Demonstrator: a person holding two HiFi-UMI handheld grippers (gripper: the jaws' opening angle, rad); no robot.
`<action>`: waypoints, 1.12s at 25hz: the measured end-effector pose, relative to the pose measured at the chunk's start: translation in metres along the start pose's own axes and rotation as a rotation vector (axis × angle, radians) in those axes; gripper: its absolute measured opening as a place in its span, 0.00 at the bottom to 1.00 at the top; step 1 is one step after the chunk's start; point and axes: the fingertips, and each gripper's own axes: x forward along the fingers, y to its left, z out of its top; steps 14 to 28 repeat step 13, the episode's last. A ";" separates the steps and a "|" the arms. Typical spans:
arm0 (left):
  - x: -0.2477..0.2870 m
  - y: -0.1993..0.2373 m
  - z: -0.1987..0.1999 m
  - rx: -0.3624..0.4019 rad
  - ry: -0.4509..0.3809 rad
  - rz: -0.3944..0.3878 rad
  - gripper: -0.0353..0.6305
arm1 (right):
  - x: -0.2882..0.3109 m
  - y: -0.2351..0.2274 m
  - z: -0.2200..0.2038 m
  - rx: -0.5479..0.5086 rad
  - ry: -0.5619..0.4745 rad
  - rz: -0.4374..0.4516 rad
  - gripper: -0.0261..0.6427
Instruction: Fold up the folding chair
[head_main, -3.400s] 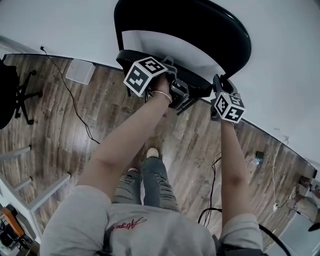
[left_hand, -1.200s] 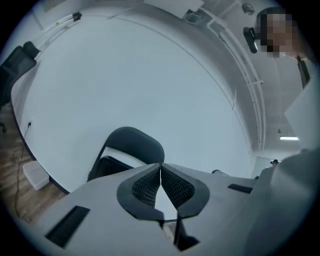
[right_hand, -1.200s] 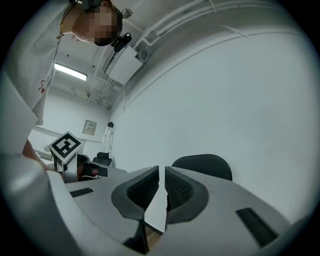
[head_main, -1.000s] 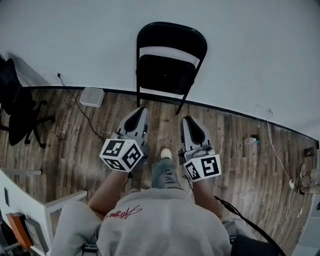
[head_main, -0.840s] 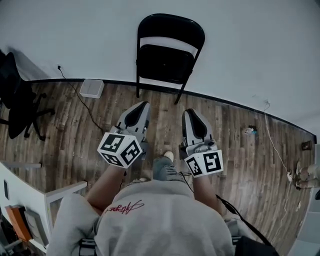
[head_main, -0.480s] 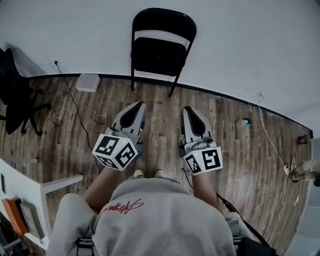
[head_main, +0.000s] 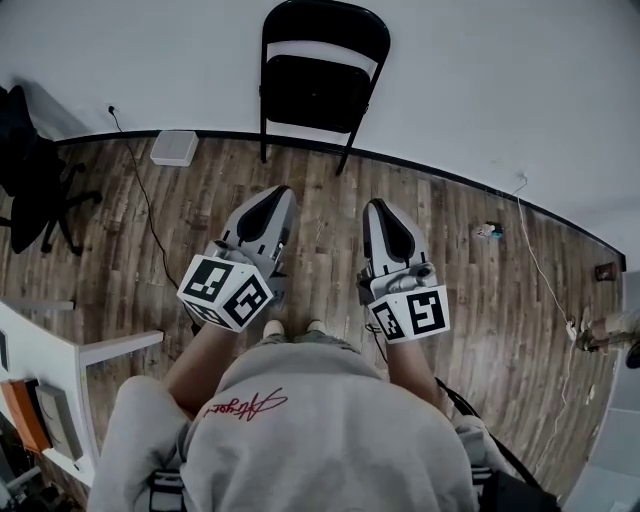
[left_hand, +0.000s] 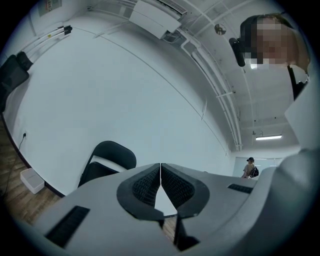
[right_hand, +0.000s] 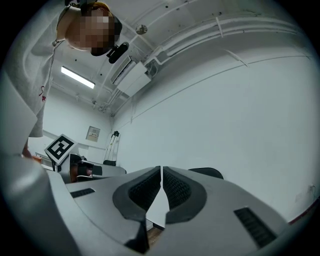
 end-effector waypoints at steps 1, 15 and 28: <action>-0.002 -0.001 0.002 0.000 -0.004 -0.002 0.09 | -0.001 0.002 0.001 0.000 -0.002 0.002 0.08; -0.016 -0.004 0.007 0.017 -0.010 -0.010 0.09 | -0.003 0.026 0.008 0.001 -0.020 0.019 0.08; -0.016 -0.004 0.007 0.017 -0.010 -0.010 0.09 | -0.003 0.026 0.008 0.001 -0.020 0.019 0.08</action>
